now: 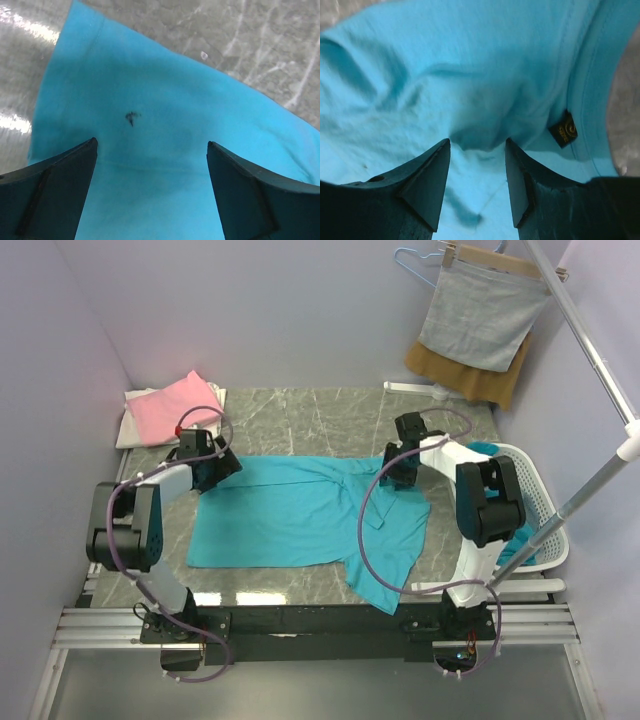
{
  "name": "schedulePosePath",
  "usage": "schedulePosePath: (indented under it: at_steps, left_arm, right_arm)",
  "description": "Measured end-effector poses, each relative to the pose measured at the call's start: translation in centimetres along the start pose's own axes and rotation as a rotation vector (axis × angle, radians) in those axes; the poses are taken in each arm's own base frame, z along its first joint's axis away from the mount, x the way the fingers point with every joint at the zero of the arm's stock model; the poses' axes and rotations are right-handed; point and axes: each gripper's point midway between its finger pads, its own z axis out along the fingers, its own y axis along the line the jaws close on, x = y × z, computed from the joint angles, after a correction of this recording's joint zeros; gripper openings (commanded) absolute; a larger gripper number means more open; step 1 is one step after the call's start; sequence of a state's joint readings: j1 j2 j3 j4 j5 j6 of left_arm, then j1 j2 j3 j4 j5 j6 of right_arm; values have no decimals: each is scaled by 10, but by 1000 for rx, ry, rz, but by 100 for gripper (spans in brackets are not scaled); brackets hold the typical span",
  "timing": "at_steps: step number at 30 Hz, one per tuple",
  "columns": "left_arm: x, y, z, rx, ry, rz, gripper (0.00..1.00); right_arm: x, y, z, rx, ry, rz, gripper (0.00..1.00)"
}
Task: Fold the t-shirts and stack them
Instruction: Fold the flattened tshirt in 1/3 of the way, then grap the side of the flattened tshirt closest away from the robot with both arms
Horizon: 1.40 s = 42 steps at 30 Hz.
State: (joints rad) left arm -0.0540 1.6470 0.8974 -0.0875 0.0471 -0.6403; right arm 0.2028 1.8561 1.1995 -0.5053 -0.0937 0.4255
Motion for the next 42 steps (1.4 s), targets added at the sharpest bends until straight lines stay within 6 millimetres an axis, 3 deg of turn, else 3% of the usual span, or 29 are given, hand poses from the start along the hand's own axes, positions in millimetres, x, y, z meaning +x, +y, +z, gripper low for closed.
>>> schedulePosePath:
  at_steps: [2, 8, 9, 15, 20, 23, 26, 28, 30, 33, 35, 37, 40, 42]
  left_arm:
    - [0, 2, 11, -15, 15, -1, 96]
    - [-23, -12, 35, -6, -9, -1, 97]
    - [-27, -15, 38, -4, -15, 0, 93]
    - [-50, -27, 59, 1, -41, 2, 97]
    - [-59, -32, 65, 6, -50, 4, 97]
    - [-59, -31, 60, 17, -67, 8, 99]
    - [-46, -18, 34, -7, -80, 9, 99]
    - [-45, -13, 7, -15, -124, 8, 99]
    - [-51, -13, -24, -5, -192, -5, 100]
    - [-59, -13, -66, 19, -296, -39, 100]
    - [-49, -5, -81, 22, -321, -66, 99]
    - [-30, 9, -85, -1, -297, -89, 99]
    - [7, 33, -84, -61, -224, -128, 98]
    - [32, 49, -87, -95, -183, -156, 98]
  right_arm:
    - [-10, 3, 5, 11, 7, 1, 56]
    - [-47, 16, 20, 44, 19, 1, 56]
    - [-53, 18, 22, 51, 25, -1, 56]
    - [-103, 35, 40, 69, 5, -32, 57]
    - [-138, 47, 48, 54, -66, -73, 60]
    - [-145, 46, 43, 54, -120, -88, 64]
    - [-124, 33, 16, 62, -157, -91, 66]
    - [-110, 25, -17, 64, -199, -79, 66]
    - [-108, 24, -58, 49, -280, -54, 66]
    - [-100, 21, -103, 15, -382, -3, 64]
    - [-79, 14, -110, 4, -383, 33, 63]
    - [-45, -1, -101, 14, -333, 67, 63]
    - [29, -30, -74, 63, -180, 111, 63]
    - [68, -45, -67, 98, -99, 131, 63]
